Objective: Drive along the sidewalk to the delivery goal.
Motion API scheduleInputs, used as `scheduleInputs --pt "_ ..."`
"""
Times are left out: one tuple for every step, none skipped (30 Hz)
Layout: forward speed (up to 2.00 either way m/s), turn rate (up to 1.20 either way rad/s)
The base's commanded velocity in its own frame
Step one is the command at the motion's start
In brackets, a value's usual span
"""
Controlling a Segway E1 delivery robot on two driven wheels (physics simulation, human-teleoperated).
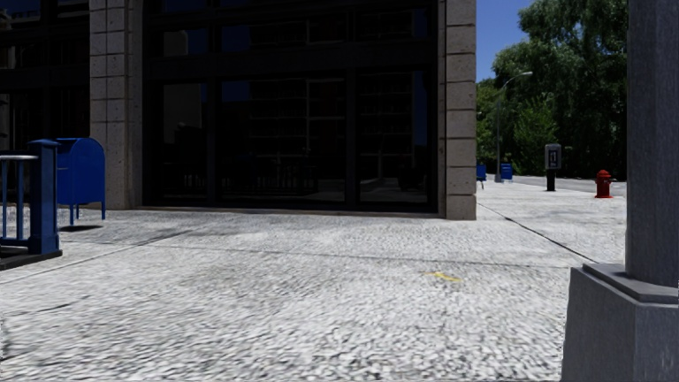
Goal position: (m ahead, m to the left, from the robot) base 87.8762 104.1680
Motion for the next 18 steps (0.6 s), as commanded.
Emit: scheduleInputs --pt "1.21 0.00" --pt "1.21 0.00" --pt "1.21 -0.08" --pt "1.21 -0.08" --pt "1.18 -0.23" --pt "1.12 -0.29" --pt "1.10 -0.34" --pt "1.10 -0.34" --pt "1.09 -0.38" --pt "1.08 -0.39" --pt "1.08 -0.45" --pt "1.08 -0.45" --pt "1.08 -0.51" --pt "1.08 -0.54" --pt "1.08 -0.55" --pt "1.08 -0.55" --pt "1.08 -0.55" --pt "1.08 -0.55"
